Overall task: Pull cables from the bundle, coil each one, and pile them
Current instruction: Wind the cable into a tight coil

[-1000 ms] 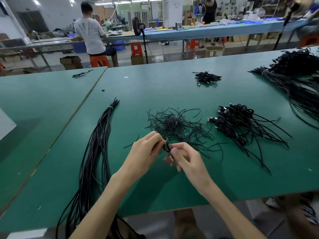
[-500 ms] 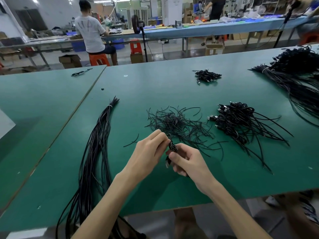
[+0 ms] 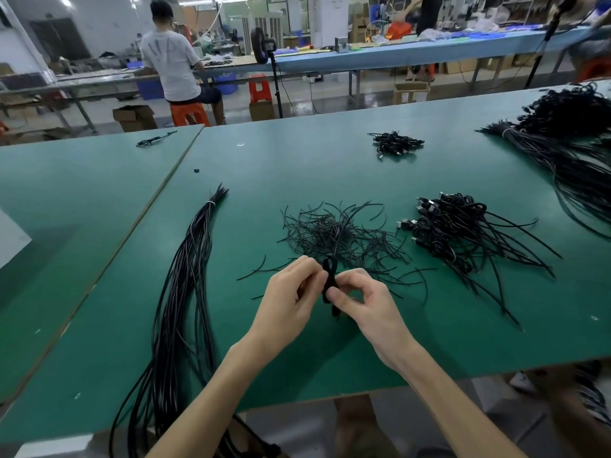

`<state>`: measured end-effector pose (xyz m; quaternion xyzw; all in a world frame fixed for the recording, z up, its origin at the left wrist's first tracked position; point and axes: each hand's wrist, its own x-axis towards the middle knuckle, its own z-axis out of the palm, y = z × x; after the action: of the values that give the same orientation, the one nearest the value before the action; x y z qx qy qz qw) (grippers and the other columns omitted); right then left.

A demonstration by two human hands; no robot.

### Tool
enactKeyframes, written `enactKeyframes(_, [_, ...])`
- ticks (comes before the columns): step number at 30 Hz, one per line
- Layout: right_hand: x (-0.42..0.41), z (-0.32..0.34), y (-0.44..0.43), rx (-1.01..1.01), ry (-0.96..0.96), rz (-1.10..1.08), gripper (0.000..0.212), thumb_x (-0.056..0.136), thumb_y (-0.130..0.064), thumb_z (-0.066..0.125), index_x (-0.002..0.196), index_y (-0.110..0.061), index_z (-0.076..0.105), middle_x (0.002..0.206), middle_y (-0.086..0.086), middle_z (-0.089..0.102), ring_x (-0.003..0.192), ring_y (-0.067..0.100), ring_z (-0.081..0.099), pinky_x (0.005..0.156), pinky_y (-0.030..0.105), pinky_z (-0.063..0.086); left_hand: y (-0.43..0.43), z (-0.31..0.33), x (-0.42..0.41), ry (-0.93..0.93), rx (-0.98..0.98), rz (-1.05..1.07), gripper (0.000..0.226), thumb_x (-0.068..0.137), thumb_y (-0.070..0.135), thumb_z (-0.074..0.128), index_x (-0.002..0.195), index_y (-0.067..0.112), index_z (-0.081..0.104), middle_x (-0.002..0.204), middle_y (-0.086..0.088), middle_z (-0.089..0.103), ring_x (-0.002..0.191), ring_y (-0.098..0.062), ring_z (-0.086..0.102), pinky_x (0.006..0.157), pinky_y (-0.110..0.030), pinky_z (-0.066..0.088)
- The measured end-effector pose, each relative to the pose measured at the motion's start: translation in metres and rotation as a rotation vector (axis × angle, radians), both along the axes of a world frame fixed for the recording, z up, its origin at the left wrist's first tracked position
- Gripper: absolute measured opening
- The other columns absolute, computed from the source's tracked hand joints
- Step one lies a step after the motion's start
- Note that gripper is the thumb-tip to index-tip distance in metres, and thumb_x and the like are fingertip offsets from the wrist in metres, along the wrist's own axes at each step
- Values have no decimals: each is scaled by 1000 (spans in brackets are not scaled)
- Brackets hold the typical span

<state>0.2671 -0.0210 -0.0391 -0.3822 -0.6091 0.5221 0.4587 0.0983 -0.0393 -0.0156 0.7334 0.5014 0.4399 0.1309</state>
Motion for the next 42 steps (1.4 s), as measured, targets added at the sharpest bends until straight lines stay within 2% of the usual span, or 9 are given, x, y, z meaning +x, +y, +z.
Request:
enactKeyframes(6, [-4,2,-3,143,-91,-156,11,91,-18,75,101,-21,72,98,2,53,87,18,56,78,39,55,-6,-3,9,-499,-326,-110,30,104,29,52,80,11,53,59,4,38,50,-16,30,48,-23,27])
enactKeyframes(9, [-6,1,-4,256,-120,-246,21,93,-17,73,100,-36,67,95,-5,54,85,11,58,67,25,52,-7,-3,11,-671,-440,-150,30,104,32,54,80,13,56,63,3,39,50,-16,36,49,-19,33])
enactKeyframes(14, [-6,-4,-4,409,-183,-356,14,94,-11,72,104,-21,72,95,-7,56,83,10,60,66,11,44,-6,0,11,-955,-699,-289,25,96,33,66,77,17,62,66,0,40,49,-13,36,51,-19,34])
enactKeyframes(17, [-4,-5,-3,301,-140,-305,14,95,-16,73,103,-28,72,93,-11,60,72,13,63,55,19,48,-4,4,9,-819,-651,-238,29,101,31,62,78,14,58,64,2,43,47,-14,41,49,-19,35])
enactKeyframes(20, [-4,0,-3,48,80,-131,13,98,-15,69,107,-24,72,96,-2,72,70,22,71,44,31,52,-3,5,3,-289,-301,-68,28,107,23,55,80,16,55,55,8,51,45,-11,45,50,-20,34])
enactKeyframes(26, [0,6,-2,-99,237,27,29,107,-32,51,117,-15,72,105,11,77,86,32,76,58,29,57,-3,6,-6,323,112,37,18,106,22,55,92,11,60,85,16,42,62,-17,45,55,-36,46])
enactKeyframes(31, [6,4,1,-61,150,70,51,90,-24,78,135,-42,60,111,2,76,107,15,70,90,21,52,-2,-3,-6,211,90,38,20,106,19,55,86,14,52,81,12,44,64,-16,43,58,-29,41])
enactKeyframes(34, [4,4,-1,-32,151,9,82,88,-15,80,152,-45,40,109,-2,76,94,9,67,85,18,51,-2,-8,0,77,13,32,24,106,16,55,82,12,50,73,12,43,62,-10,38,58,-20,32])
enactKeyframes(42, [1,0,-2,131,37,-146,37,86,-6,79,104,-36,68,100,-10,71,89,14,53,76,38,42,-7,-17,20,-498,-395,-34,34,108,22,52,79,4,48,58,7,37,48,-11,31,46,-20,29])
